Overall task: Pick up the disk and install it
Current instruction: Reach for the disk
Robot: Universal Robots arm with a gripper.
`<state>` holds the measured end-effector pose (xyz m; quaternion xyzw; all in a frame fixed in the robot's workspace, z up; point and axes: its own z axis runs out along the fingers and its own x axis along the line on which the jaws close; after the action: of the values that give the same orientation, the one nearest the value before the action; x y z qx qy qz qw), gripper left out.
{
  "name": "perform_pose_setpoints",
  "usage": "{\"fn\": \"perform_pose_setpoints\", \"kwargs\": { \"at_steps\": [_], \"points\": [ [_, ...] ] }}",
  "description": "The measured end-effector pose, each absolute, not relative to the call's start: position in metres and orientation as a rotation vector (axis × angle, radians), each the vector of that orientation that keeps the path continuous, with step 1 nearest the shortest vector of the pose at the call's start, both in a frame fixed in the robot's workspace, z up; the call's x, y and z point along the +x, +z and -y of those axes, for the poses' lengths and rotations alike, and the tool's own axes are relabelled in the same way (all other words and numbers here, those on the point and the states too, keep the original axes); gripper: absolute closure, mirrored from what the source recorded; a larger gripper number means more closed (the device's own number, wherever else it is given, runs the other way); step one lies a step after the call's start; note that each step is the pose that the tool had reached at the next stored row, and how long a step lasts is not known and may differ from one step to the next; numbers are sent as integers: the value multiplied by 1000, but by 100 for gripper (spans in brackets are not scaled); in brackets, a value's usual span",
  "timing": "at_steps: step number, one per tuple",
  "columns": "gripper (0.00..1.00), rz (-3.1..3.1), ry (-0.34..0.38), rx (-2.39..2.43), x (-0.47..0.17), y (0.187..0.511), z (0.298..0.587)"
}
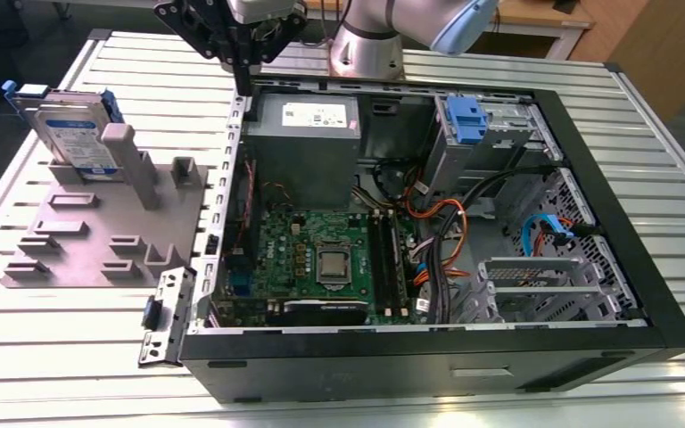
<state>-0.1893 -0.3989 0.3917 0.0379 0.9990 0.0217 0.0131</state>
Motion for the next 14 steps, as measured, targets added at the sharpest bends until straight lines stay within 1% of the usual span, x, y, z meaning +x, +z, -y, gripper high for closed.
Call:
{"fn": "perform_pose_setpoints", "kwargs": {
  "at_steps": [14],
  "points": [
    [89,-3112,68,118,-197,391,399]
  ]
}}
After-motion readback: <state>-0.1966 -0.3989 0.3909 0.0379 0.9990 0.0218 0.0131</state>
